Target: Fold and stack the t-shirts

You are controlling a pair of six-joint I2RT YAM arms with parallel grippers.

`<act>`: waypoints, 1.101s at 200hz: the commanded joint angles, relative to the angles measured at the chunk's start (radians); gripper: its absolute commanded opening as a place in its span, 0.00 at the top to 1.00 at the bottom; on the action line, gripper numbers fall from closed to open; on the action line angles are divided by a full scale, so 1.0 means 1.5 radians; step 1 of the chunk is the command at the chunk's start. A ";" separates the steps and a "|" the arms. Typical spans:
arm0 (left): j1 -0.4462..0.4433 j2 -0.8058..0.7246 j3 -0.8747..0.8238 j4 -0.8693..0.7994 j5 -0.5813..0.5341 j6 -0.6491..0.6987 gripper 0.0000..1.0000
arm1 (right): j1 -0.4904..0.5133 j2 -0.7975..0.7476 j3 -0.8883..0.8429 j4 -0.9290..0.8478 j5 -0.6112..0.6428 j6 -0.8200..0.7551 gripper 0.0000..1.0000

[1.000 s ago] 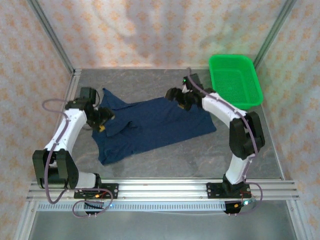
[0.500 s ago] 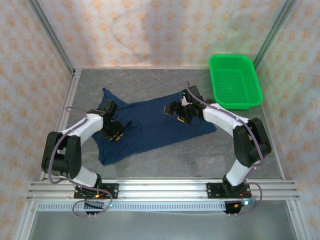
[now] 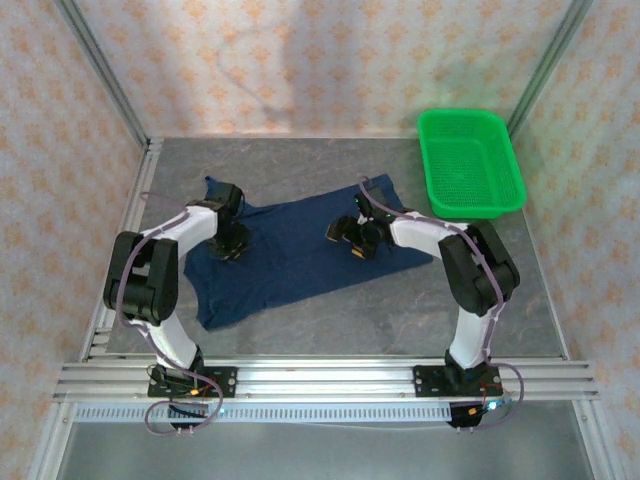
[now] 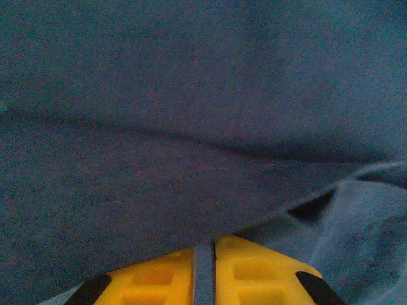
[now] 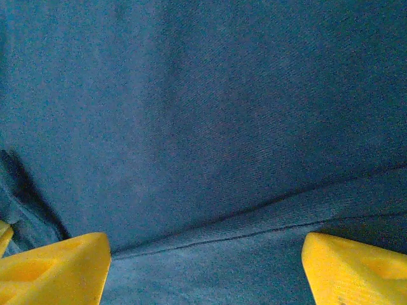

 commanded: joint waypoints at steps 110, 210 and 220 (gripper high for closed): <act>0.034 -0.171 0.071 -0.148 -0.111 0.016 0.29 | -0.034 -0.064 -0.010 -0.078 0.106 -0.046 0.18; -0.028 -0.171 -0.173 -0.067 -0.060 -0.038 0.49 | -0.063 -0.061 -0.113 -0.053 0.124 0.008 0.19; -0.008 -0.162 -0.185 -0.061 -0.050 -0.035 0.49 | -0.054 -0.072 -0.144 -0.045 0.133 0.031 0.19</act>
